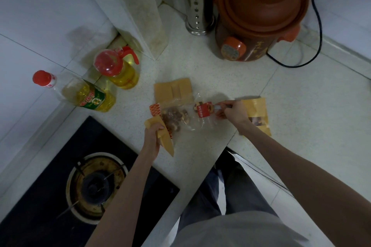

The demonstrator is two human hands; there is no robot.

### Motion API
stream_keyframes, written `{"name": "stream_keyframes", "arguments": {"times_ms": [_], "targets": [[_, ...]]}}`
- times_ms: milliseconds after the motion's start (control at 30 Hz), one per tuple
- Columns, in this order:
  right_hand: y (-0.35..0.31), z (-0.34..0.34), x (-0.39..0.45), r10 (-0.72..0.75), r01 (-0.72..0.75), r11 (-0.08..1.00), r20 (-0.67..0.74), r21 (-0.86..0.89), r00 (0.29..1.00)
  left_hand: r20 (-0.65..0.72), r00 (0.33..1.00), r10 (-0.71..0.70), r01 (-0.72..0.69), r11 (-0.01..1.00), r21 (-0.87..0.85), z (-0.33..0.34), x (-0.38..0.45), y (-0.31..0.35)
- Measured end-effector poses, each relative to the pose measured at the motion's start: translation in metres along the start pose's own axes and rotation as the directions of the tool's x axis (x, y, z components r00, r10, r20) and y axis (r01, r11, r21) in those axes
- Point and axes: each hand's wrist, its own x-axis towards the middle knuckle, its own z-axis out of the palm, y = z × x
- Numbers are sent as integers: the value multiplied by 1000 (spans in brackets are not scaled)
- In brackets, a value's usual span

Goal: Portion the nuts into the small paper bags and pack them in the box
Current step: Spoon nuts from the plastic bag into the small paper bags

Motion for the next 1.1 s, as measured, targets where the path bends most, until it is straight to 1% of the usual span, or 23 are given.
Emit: {"name": "stream_keyframes", "arguments": {"times_ms": [167, 333, 467, 667, 767, 833, 900, 1033, 1100], "targets": [[3, -15, -1, 20, -19, 1000, -43, 18, 999, 11, 1000, 4, -4, 1000, 12, 0, 1, 0], [5, -28, 0, 22, -24, 1000, -92, -16, 995, -1, 1000, -10, 11, 1000, 15, 1, 0, 0], [4, -37, 1, 21, -26, 999, -120, -39, 993, 17, 1000, 15, -15, 999, 32, -1, 1, -1], [-1, -54, -2, 59, -63, 998, -152, -24, 987, -30, 1000, -8, 9, 999, 38, 3, 0, -1], [-3, -65, -5, 75, -77, 997, -160, -6, 984, -76, 996, 37, -32, 997, 71, 8, -1, -4], [-6, -72, -7, 68, -74, 997, -164, -30, 984, -115, 991, 74, -63, 993, 96, 12, -4, -5], [-13, -79, -10, 44, -56, 996, -164, -68, 985, -111, 988, 107, -90, 985, 145, 16, -9, -3], [-39, -93, -21, -26, 14, 994, -111, -109, 993, -118, 980, 161, -137, 973, 186, 21, -21, 2], [-56, -99, -30, -43, 36, 994, -72, -100, 997, -190, 966, 175, -135, 970, 202, 25, -26, 4]]}}
